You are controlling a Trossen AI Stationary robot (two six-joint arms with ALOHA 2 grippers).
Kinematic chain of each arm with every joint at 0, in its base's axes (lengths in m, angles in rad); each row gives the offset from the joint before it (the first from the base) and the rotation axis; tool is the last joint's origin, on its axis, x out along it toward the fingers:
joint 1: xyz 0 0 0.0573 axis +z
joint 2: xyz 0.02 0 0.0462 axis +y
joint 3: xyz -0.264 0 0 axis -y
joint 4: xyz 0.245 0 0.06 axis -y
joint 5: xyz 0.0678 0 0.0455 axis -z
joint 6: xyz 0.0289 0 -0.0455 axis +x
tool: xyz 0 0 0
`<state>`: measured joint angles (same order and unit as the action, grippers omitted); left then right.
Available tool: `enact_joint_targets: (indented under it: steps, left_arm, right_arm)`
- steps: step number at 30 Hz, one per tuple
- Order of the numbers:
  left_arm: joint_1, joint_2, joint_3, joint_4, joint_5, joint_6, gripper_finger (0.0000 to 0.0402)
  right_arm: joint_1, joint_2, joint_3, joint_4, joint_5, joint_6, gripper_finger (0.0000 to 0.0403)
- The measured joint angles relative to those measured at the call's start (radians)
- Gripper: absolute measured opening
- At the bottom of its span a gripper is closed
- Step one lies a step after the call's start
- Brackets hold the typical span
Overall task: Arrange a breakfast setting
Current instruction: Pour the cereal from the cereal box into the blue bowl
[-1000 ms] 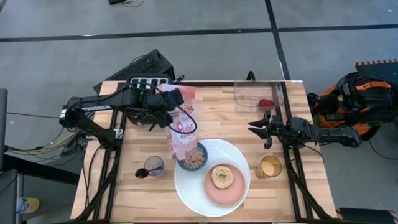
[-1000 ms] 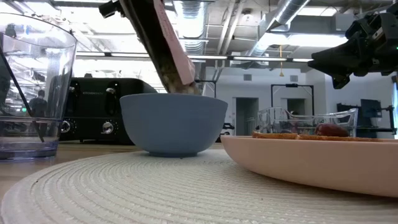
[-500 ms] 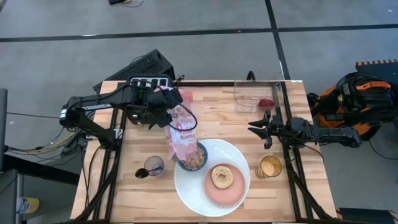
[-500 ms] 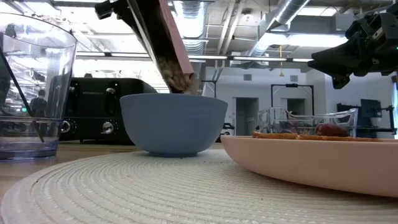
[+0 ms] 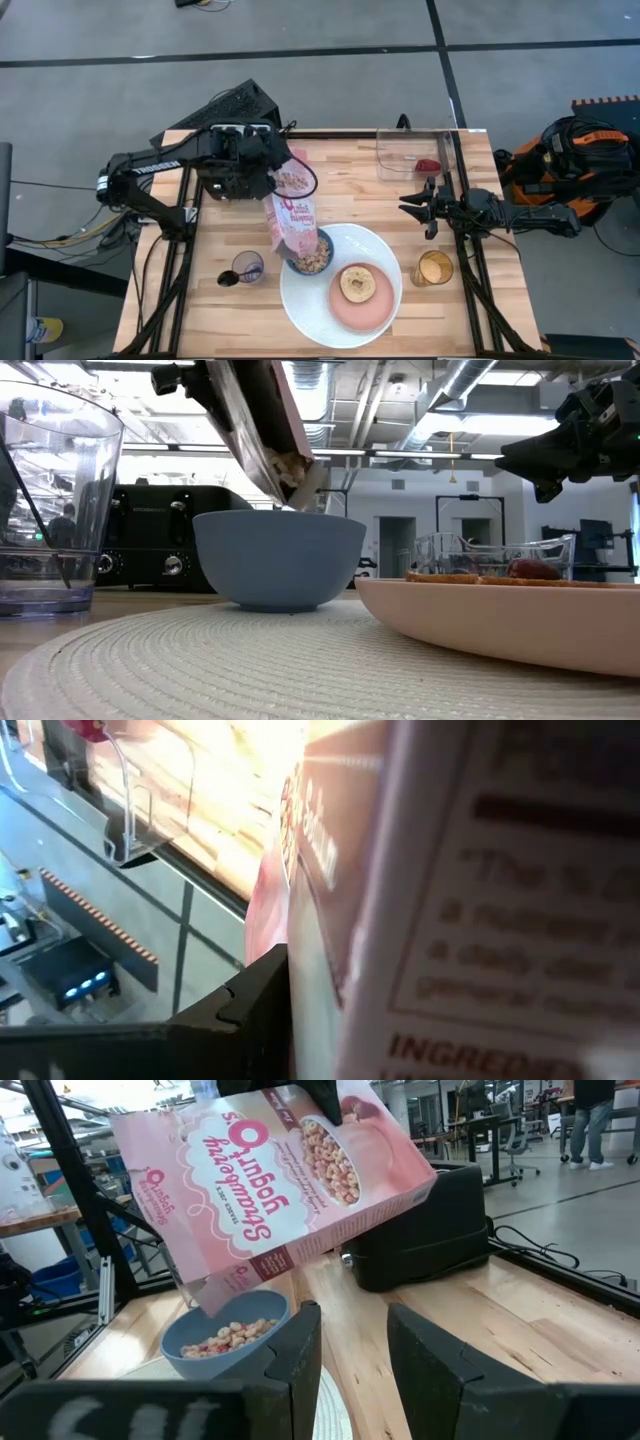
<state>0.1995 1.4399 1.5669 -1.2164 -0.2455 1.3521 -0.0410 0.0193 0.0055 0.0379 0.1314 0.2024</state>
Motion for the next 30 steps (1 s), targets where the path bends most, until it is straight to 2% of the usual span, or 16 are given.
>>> enact_joint_targets:
  steps: [19,26,30]
  left_arm:
    - [0.158,0.000,0.000,0.041,0.247,-0.125,0.0181]
    - [0.193,0.000,0.000,0.173,0.337,-0.189,0.0181]
    - [0.208,0.011,0.000,0.302,0.377,-0.298,0.0181]
  right_arm:
    - [0.000,0.000,0.000,0.000,0.000,0.000,0.0139]
    - [0.000,0.000,0.000,0.000,0.000,0.000,0.0139]
    - [0.000,0.000,0.000,0.000,0.000,0.000,0.0139]
